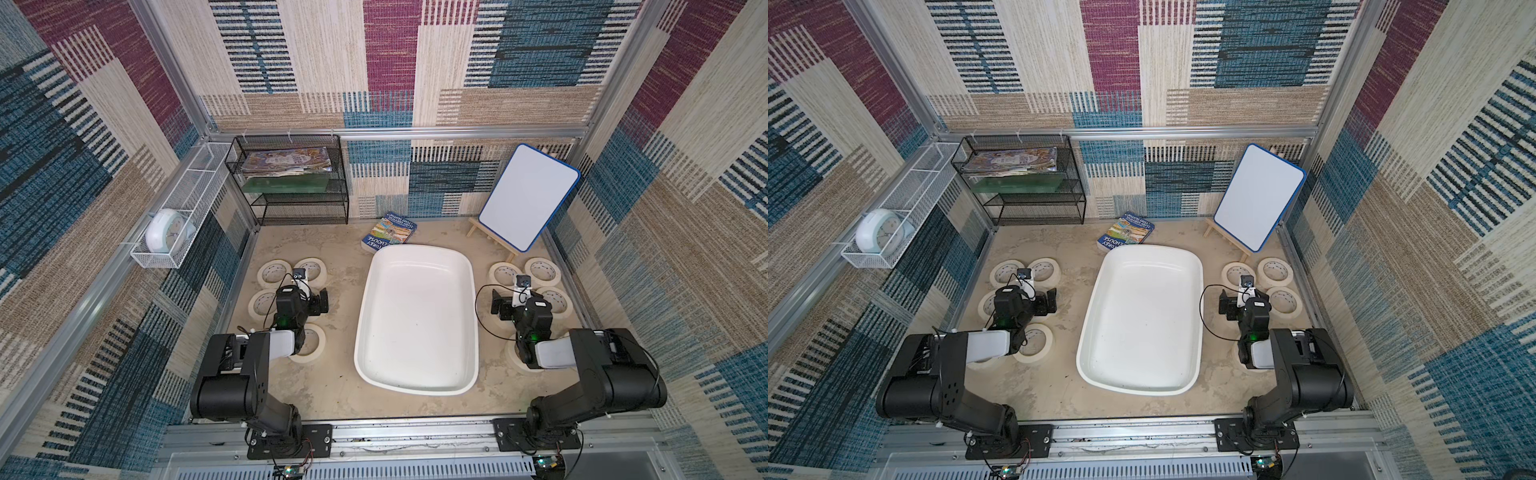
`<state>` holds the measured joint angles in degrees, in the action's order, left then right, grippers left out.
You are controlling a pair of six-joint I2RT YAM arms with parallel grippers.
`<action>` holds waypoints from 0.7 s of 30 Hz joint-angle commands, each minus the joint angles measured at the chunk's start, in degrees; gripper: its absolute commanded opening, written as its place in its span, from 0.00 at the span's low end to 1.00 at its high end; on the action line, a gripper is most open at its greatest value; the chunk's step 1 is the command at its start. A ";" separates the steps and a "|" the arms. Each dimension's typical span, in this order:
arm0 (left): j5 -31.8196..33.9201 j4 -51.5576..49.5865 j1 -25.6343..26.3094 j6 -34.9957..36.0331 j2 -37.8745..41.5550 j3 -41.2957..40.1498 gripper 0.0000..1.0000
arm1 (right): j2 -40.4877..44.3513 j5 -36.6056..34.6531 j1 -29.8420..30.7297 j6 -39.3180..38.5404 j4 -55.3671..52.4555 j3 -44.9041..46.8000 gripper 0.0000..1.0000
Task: Take out the art tape in the storage box
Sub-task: Reset both arms
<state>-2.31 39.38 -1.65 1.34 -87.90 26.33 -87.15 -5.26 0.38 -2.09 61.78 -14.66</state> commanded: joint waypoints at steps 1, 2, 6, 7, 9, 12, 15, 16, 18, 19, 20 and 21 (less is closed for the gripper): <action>0.20 2.37 -0.15 -0.59 -0.33 0.04 0.99 | -0.09 2.68 -0.83 0.90 6.28 -0.54 0.99; 0.15 3.02 -0.19 -0.64 -0.59 -0.05 0.99 | -0.20 3.03 -1.08 1.03 6.50 -0.58 0.99; -0.33 2.59 -0.46 -0.88 -0.59 0.13 0.99 | 0.14 3.15 -1.28 1.64 5.84 -0.68 0.99; -0.26 2.72 -0.54 -0.85 -0.61 0.07 0.99 | 0.22 3.08 -1.41 1.49 5.98 -0.53 0.99; -0.36 2.80 -0.53 -0.90 -0.45 -0.09 0.99 | 0.19 3.06 -1.35 1.55 6.01 -0.53 0.99; -0.41 2.90 -0.49 -0.84 -0.34 -0.14 0.99 | 0.22 3.06 -1.32 1.56 5.99 -0.55 0.99; -0.34 2.90 -0.55 -0.90 -0.23 -0.22 0.99 | 0.22 3.06 -1.38 1.56 6.03 -0.55 0.99; -0.37 2.97 -0.54 -0.90 -0.30 -0.22 0.99 | 0.12 3.04 -1.39 1.56 5.90 -0.57 0.99; -0.39 2.99 -0.55 -0.90 -0.21 -0.22 0.99 | 0.15 3.07 -1.31 1.52 5.90 -0.59 0.99; -0.35 2.99 -0.54 -0.88 -0.30 -0.22 0.99 | 0.19 3.06 -1.37 1.58 5.90 -0.56 0.99; -0.38 2.99 -0.50 -0.86 -0.33 -0.22 0.99 | 0.21 3.06 -1.34 1.54 5.97 -0.55 0.99; -0.33 2.94 -0.52 -0.88 -0.29 -0.22 0.99 | 0.18 3.06 -1.28 1.54 5.91 -0.55 0.99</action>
<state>-2.74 40.95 -2.11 0.45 -88.31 26.20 -87.11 -2.50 -0.97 -0.84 65.89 -15.22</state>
